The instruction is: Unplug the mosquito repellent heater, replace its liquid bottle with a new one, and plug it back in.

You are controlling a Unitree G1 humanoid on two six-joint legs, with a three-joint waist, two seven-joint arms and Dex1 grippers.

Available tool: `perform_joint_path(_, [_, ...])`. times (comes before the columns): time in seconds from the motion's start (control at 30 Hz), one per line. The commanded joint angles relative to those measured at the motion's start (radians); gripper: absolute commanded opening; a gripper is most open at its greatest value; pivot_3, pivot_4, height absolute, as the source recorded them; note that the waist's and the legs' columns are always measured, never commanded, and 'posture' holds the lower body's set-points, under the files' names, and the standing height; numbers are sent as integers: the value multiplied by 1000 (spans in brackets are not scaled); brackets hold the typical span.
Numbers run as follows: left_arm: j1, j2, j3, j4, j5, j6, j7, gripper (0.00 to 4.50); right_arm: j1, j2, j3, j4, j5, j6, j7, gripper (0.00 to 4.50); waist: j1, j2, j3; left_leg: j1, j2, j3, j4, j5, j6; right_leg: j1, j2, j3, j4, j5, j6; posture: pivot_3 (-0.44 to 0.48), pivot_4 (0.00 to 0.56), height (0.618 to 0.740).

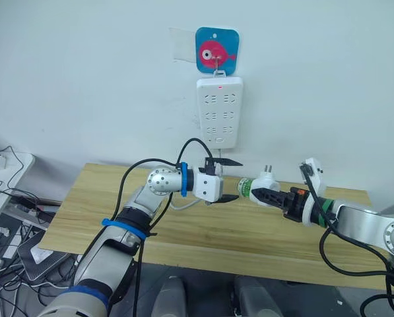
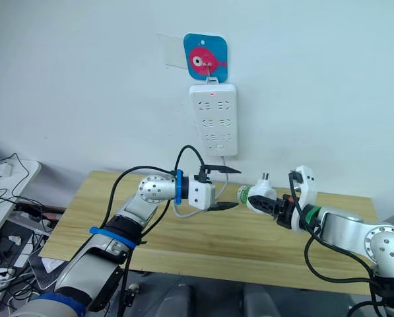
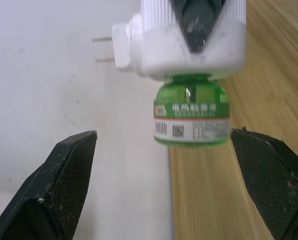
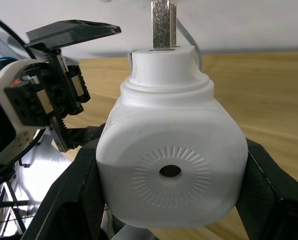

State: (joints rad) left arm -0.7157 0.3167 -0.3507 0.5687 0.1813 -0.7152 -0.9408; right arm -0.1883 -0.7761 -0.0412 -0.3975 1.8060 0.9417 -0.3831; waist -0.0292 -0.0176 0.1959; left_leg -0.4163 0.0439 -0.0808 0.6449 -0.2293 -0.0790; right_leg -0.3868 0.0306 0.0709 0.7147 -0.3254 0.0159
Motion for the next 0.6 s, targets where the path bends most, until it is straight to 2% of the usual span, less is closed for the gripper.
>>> perform_joint_path(0.03, [2, -8, -18, -34, 11, 20, 25, 4500, -27, 7, 11, -41, 81, -42, -76, 2973, -2, 0, 0, 0, 0, 0, 0, 0, 0, 0, 0, 0, 0, 0, 0, 30, 158, 740])
perform_joint_path(0.2, [19, -18, -28, -68, 2, 75, 26, 4500, -51, 15, 41, -48, 94, -62, -122, 2973, -3, 0, 0, 1, 1, 0, 0, 0, 0, 0, 1, 0, 1, 0, 0, 30, 160, 740])
perform_joint_path(0.3, [33, -18, -32, -94, -17, 101, 4, 3913, -54, 23, 55, -55, 106, -74, -141, 2973, -3, 0, 0, 1, 1, 0, 0, 0, 0, 0, 1, 0, 1, 0, 0, 28, 164, 740])
perform_joint_path(0.47, [45, -14, -42, -121, -23, 128, -10, 2352, -58, 27, 69, -62, 121, -88, -160, 2973, -3, 0, 0, 1, 1, 0, 0, 0, 0, 0, 1, 0, 1, 0, 0, 28, 164, 740])
perform_joint_path(0.6, [47, -14, -47, -127, -23, 138, -16, 2235, -69, 37, 78, -61, 132, -102, -176, 2973, -3, 0, 0, 1, 1, 0, 0, 0, 0, 0, 1, 0, 1, 0, 0, 28, 164, 740])
